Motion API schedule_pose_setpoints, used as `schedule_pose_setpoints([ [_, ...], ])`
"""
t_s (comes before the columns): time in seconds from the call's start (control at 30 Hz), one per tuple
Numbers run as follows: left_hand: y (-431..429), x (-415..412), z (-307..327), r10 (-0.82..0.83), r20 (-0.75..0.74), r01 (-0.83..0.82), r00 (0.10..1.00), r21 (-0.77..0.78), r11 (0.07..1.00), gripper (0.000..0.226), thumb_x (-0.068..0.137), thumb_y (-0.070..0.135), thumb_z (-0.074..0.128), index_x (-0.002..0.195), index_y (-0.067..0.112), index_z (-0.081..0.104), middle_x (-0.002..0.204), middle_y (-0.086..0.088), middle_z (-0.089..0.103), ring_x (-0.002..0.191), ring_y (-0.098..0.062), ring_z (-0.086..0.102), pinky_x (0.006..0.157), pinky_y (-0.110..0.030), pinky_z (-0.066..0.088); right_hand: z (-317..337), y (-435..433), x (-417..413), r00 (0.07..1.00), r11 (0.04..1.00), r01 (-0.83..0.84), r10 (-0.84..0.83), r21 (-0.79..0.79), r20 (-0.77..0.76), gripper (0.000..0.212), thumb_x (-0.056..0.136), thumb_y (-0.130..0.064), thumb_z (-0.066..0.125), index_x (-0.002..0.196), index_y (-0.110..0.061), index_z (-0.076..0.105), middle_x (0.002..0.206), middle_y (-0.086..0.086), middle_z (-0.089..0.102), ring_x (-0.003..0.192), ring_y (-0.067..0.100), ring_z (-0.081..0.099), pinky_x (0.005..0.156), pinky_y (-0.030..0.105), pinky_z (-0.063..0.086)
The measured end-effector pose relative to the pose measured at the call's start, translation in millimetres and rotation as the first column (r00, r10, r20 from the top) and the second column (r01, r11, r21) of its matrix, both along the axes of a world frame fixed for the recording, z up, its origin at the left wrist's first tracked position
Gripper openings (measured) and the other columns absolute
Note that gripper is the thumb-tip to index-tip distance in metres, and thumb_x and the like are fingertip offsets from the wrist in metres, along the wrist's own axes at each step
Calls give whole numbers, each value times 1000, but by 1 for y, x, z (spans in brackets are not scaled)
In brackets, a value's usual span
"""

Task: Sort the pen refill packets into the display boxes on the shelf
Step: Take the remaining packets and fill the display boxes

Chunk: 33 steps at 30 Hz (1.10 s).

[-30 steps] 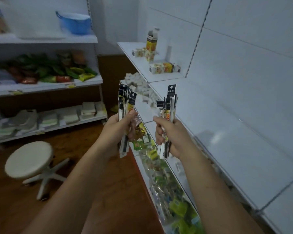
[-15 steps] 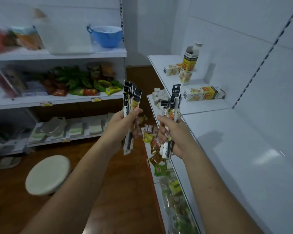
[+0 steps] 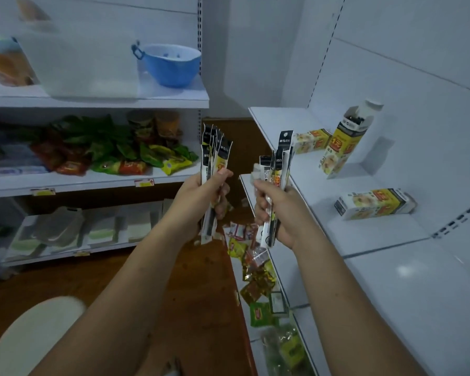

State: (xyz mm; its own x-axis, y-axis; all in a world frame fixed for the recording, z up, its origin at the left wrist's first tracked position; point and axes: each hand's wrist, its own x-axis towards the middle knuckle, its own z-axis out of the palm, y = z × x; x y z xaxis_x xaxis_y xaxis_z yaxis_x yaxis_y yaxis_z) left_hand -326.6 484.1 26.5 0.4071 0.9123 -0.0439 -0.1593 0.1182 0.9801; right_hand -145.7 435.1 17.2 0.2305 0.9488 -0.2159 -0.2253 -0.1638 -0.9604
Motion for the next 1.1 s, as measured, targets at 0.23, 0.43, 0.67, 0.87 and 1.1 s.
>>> schedule_pose_setpoints([
  [0.23,122,7,21,-151,37,152,988,-14,988,33,105,37,61,121,9,65,71,1,54,56,-19,48,50,-31,42,23,103,-8,990,989,140,-139,38,-32,29,94,-28,75,78,-12,56,59,3,44,46,20,36,50,31,36],
  [0.43,188,40,20,-281,58,283,958,-22,959,31,105,36,61,119,9,64,71,0,54,55,-19,47,50,-31,42,27,133,17,957,958,283,-280,36,-75,32,95,-23,73,70,-15,55,61,6,40,48,19,35,51,30,32],
  [0.67,230,107,18,-440,40,439,897,28,898,27,106,33,58,110,7,61,71,0,52,54,-18,44,51,-30,40,28,162,62,923,921,383,-378,69,-78,29,97,-23,71,76,-12,53,61,5,41,48,19,35,53,32,32],
  [0.87,268,163,24,-504,-17,504,863,84,860,27,106,34,56,108,7,60,71,-3,47,54,-18,43,52,-30,41,29,201,99,910,906,414,-414,86,-18,30,98,-22,69,76,-8,54,59,6,43,48,21,37,54,35,35],
  [1.1,309,202,17,-545,-26,545,838,87,834,26,104,28,63,85,11,56,65,-5,43,52,-19,44,51,-31,43,25,237,125,897,894,442,-439,77,-50,24,97,-20,70,78,-10,60,60,8,44,47,20,37,52,32,33],
])
